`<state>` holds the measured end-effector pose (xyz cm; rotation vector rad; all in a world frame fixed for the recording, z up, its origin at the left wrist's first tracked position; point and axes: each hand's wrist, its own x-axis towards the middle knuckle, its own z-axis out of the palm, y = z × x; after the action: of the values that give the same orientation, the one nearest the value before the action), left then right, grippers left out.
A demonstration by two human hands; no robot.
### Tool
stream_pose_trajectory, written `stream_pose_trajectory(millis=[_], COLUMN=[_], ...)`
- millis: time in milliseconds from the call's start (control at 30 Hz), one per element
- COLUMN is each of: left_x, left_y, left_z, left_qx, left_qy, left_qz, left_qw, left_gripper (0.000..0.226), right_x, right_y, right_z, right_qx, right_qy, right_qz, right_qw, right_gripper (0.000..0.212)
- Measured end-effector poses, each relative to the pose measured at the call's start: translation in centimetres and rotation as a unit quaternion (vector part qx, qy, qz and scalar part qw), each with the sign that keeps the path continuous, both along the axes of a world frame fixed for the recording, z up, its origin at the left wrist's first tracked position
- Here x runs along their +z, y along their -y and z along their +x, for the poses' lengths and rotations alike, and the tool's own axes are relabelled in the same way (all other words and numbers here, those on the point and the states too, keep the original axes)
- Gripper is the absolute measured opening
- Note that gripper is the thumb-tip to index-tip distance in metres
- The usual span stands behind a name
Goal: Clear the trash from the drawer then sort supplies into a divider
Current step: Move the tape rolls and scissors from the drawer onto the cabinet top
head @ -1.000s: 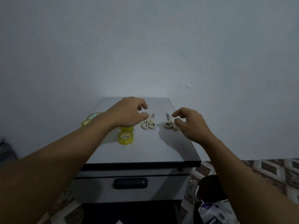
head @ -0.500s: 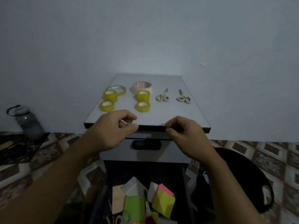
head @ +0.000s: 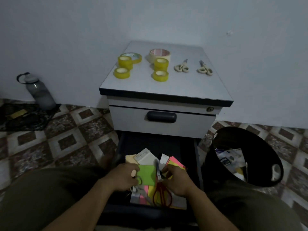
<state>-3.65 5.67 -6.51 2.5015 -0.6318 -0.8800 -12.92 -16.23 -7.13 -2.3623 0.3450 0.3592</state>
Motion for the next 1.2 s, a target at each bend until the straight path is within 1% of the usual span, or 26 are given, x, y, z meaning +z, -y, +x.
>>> stream_pose_trajectory(millis=[100, 167, 300, 400, 533, 633, 700, 800, 867, 967, 1067, 1133, 1200], left_x=[-2.4, -3.3, -4.6, -5.1, -5.2, -5.1, -5.2, -5.5, -5.6, -5.2, -4.8, -4.6, -4.3], left_y=[-0.4, -0.3, -0.2, -0.2, -0.5, -0.6, -0.5, -0.6, -0.7, -0.9, -1.2, -1.5, -1.8], left_z=[-0.9, -1.3, -1.4, -1.3, -1.3, -1.4, -1.3, -1.0, -1.0, -1.0, -1.0, -1.1, -1.1], left_qx=[-0.090, -0.122, -0.150, -0.153, -0.124, -0.100, -0.096, -0.116, -0.124, -0.110, -0.093, -0.091, -0.090], left_qy=[0.054, 0.076, 0.101, 0.107, 0.136, 0.150, 0.143, 0.138, 0.141, 0.146, 0.132, 0.117, 0.113], left_qz=[0.062, 0.071, 0.061, 0.048, 0.053, 0.074, 0.088, 0.095, 0.094, 0.071, 0.020, -0.008, -0.015], left_qw=[0.993, 0.987, 0.982, 0.981, 0.981, 0.981, 0.981, 0.979, 0.978, 0.981, 0.987, 0.989, 0.989], left_gripper=[0.060, 0.069, 0.075, 0.069, 0.055, 0.048, 0.051, 0.058, 0.056, 0.046, 0.037, 0.043, 0.053], right_x=[-2.0, -2.7, -3.1, -3.2, -3.3, -3.6, -3.8, -3.7, -3.8, -3.7, -3.1, -2.8, -2.9], right_y=[-0.8, -1.3, -1.9, -1.8, -1.6, -1.5, -1.5, -1.6, -1.5, -1.3, -1.3, -1.2, -0.9], right_z=[-1.0, -1.3, -1.4, -1.3, -1.4, -1.6, -1.6, -1.5, -1.5, -1.7, -1.8, -1.9, -1.8], right_qx=[0.005, 0.005, 0.004, -0.012, -0.043, -0.048, -0.036, -0.020, -0.023, -0.047, -0.083, -0.095, -0.100], right_qy=[-0.054, -0.069, -0.089, -0.101, -0.074, -0.067, -0.069, -0.078, -0.075, -0.047, -0.021, -0.013, -0.007], right_qz=[-0.023, -0.056, -0.085, -0.081, -0.113, -0.125, -0.122, -0.123, -0.116, -0.078, -0.035, -0.014, -0.001], right_qw=[0.998, 0.996, 0.992, 0.992, 0.990, 0.989, 0.989, 0.989, 0.990, 0.995, 0.996, 0.995, 0.995], right_gripper=[0.041, 0.048, 0.057, 0.062, 0.054, 0.055, 0.055, 0.054, 0.053, 0.044, 0.034, 0.036, 0.043])
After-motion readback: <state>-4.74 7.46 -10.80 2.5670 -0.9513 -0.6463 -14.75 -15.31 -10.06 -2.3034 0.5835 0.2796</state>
